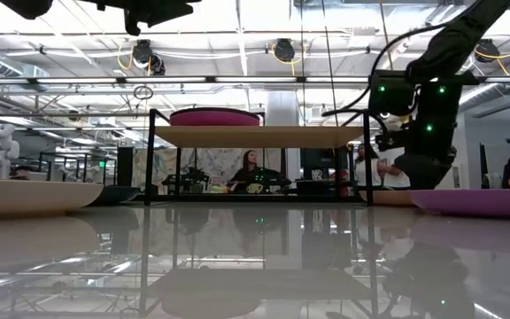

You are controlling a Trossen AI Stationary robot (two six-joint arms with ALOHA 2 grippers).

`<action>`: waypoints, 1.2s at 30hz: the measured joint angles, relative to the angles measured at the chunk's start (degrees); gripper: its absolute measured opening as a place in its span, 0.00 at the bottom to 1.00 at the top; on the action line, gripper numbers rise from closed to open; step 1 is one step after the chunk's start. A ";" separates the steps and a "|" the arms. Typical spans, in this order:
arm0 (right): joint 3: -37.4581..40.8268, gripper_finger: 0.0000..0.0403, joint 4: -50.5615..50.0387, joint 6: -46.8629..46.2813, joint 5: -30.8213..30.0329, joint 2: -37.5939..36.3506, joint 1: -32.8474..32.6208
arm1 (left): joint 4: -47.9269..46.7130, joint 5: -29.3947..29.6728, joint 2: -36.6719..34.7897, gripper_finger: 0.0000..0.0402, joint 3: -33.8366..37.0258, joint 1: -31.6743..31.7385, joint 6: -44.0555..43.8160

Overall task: Place and stack plates onto a shelf
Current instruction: Stack the light brown plate on top of the black plate on the shelf

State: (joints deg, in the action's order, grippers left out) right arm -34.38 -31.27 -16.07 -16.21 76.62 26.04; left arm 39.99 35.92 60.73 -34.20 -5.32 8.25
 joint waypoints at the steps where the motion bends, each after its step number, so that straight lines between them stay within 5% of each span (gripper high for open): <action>1: 0.54 0.40 0.45 -0.61 -0.13 -0.06 0.00 | 0.00 -0.02 0.00 0.45 0.00 0.00 0.00; 5: 1.12 0.33 0.35 -2.30 -0.25 -0.33 0.15 | 0.00 0.00 0.00 0.45 0.00 0.01 0.00; 12: 1.34 0.04 0.16 -1.96 -0.97 -5.42 0.17 | 0.01 0.00 0.00 0.45 0.00 0.04 0.00; 21: -5.54 0.01 -8.01 -2.47 -12.16 -19.31 0.24 | 0.04 0.00 0.00 0.45 -0.02 0.04 0.00; 27: -15.01 0.00 -4.02 4.79 -13.55 -23.42 0.02 | 0.10 0.12 0.00 0.45 -0.02 0.34 0.00; 36: -29.11 0.00 13.94 21.55 2.87 -13.89 -3.56 | 0.61 -4.67 0.02 0.45 -0.02 0.13 -2.17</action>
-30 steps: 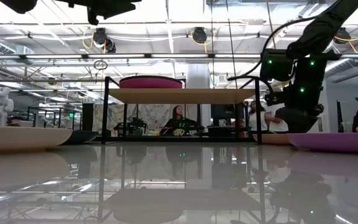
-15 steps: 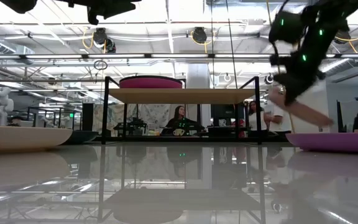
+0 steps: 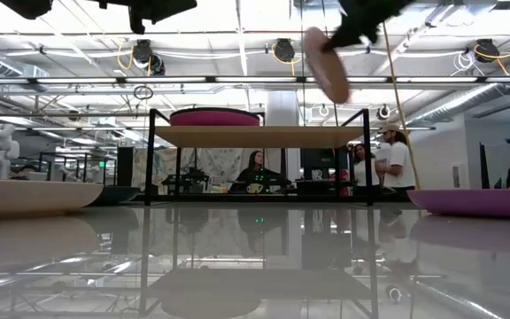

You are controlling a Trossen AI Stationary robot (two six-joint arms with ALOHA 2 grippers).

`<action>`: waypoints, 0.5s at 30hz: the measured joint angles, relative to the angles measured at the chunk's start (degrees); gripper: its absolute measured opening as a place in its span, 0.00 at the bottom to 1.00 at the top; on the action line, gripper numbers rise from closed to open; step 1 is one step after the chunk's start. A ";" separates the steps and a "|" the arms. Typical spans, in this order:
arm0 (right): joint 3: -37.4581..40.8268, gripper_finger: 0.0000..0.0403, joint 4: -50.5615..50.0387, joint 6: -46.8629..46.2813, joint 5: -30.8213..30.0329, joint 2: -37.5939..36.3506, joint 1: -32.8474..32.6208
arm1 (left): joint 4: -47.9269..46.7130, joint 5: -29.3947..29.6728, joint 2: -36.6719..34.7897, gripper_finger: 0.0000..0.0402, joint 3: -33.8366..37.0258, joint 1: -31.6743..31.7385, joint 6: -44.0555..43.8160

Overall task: Place and stack plates onto a shelf
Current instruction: Stack the light brown plate on top of the black plate on the shelf

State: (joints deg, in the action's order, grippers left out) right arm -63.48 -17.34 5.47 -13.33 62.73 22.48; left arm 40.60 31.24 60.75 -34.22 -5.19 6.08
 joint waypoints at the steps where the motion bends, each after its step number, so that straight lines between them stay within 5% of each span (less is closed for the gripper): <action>1: -1.75 0.00 1.23 0.97 0.12 2.09 -0.56 | -0.22 0.00 -0.02 0.45 0.00 -0.31 0.50; 9: -18.10 0.00 1.12 9.22 0.26 22.16 -2.16 | -7.42 5.38 -8.70 0.45 -0.11 -6.24 8.36; 15: -27.46 0.00 2.56 14.89 7.44 34.72 -2.30 | -14.69 10.11 -10.30 0.45 0.02 -7.10 10.09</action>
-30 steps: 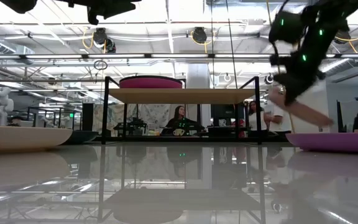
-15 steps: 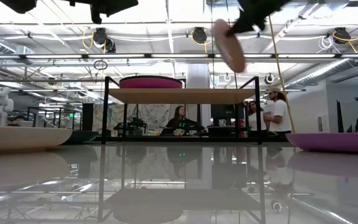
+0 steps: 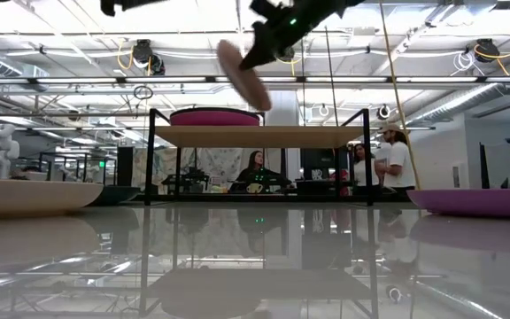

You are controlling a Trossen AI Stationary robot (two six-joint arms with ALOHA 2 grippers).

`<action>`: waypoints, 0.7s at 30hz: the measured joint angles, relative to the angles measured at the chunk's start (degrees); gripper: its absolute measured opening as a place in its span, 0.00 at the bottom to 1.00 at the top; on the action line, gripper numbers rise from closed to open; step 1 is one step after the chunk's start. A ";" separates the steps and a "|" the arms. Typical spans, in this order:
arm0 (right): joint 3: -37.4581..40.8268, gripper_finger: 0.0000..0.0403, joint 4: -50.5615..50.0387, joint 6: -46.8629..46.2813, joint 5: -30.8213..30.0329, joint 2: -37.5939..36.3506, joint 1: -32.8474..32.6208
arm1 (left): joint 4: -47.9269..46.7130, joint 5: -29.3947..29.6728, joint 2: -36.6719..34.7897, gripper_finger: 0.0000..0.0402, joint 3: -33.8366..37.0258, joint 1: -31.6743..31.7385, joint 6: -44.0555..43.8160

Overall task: Place and stack plates onto a shelf
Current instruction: Stack the light brown plate on top of the black plate on the shelf

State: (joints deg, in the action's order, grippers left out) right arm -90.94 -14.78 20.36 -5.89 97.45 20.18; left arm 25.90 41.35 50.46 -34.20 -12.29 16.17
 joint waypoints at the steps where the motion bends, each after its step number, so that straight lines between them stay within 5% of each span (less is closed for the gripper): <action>1: -1.17 0.00 0.01 0.72 1.00 1.75 -0.04 | -0.94 1.60 0.11 0.45 0.00 0.12 -0.12; 13: -4.50 0.00 1.24 2.78 3.19 10.08 -1.75 | -1.24 2.72 0.09 0.45 0.00 0.65 -1.65; 21: -4.50 0.14 1.76 1.82 3.02 9.74 -1.90 | -1.24 2.73 0.09 0.45 0.00 0.65 -1.77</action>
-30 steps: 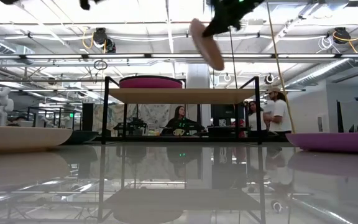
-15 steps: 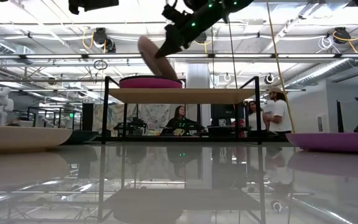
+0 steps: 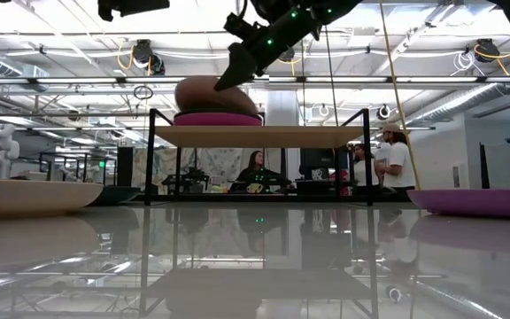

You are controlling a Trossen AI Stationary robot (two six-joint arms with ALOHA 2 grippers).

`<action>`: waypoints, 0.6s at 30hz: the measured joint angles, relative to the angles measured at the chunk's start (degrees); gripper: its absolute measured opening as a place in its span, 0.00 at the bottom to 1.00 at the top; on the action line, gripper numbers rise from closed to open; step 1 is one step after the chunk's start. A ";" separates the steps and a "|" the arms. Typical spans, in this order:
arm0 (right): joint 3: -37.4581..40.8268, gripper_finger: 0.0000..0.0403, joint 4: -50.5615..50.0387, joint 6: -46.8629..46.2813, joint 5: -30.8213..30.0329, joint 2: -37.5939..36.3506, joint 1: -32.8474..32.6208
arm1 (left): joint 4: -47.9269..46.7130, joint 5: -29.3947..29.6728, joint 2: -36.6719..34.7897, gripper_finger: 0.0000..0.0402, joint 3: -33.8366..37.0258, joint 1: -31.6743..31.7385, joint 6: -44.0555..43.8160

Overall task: Place and stack plates onto a shelf
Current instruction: Stack the light brown plate on top of the black plate on the shelf

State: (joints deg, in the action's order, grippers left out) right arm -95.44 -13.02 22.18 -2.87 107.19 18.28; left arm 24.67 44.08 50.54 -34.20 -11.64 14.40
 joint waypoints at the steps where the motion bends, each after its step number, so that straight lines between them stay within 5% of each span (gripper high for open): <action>1: 0.00 0.16 -0.05 -0.01 -0.01 -0.01 0.00 | -0.01 0.01 0.00 0.45 0.01 0.00 -0.12; 18: 0.07 0.36 -12.89 -4.10 -0.14 -7.77 -3.00 | -1.96 -1.82 0.00 0.45 0.00 -0.15 -4.71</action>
State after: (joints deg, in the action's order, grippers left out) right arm -95.37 -25.91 18.08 -3.01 99.42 15.29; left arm 22.70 42.26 50.54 -34.20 -11.79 9.69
